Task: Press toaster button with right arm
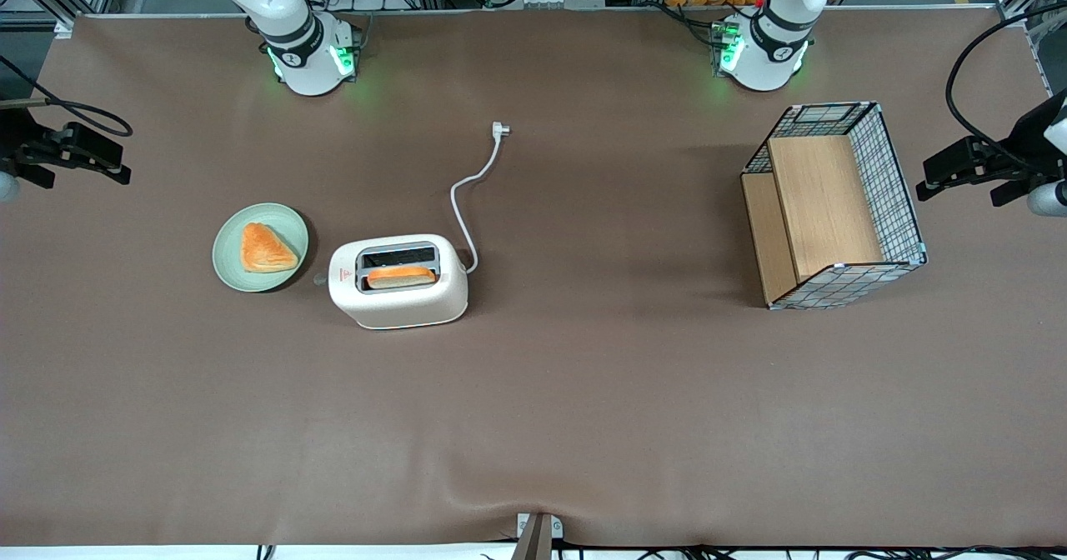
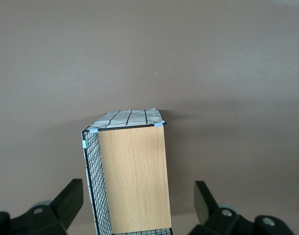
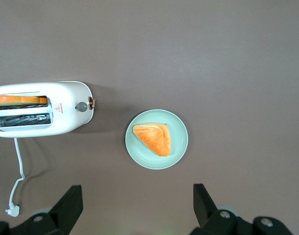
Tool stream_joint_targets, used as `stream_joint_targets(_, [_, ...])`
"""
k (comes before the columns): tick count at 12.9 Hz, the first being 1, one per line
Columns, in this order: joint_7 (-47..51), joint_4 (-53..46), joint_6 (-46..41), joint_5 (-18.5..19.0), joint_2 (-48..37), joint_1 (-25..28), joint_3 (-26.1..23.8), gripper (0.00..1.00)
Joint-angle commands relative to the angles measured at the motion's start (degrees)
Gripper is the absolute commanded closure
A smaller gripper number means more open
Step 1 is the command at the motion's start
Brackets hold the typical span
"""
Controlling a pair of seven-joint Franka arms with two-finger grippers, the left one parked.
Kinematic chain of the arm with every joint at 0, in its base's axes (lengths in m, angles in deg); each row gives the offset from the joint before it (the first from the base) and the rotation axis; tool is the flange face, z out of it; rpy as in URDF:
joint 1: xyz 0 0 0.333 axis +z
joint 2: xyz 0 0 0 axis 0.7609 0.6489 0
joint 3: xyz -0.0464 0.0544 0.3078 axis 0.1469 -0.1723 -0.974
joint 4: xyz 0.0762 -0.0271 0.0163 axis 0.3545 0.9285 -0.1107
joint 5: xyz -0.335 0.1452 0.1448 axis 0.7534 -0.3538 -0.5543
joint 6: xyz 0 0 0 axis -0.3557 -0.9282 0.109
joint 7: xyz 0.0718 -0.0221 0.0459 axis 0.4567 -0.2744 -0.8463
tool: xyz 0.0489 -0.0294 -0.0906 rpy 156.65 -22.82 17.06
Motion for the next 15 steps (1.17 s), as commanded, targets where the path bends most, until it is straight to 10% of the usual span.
stream_joint_targets(1, [0.1, -1.2, -0.6, -1.3, 0.6, -1.1, -0.7, 0.00])
stream_joint_targets(15, [0.3, -1.2, -0.9, -0.1, 0.7, -1.9, -0.6, 0.00])
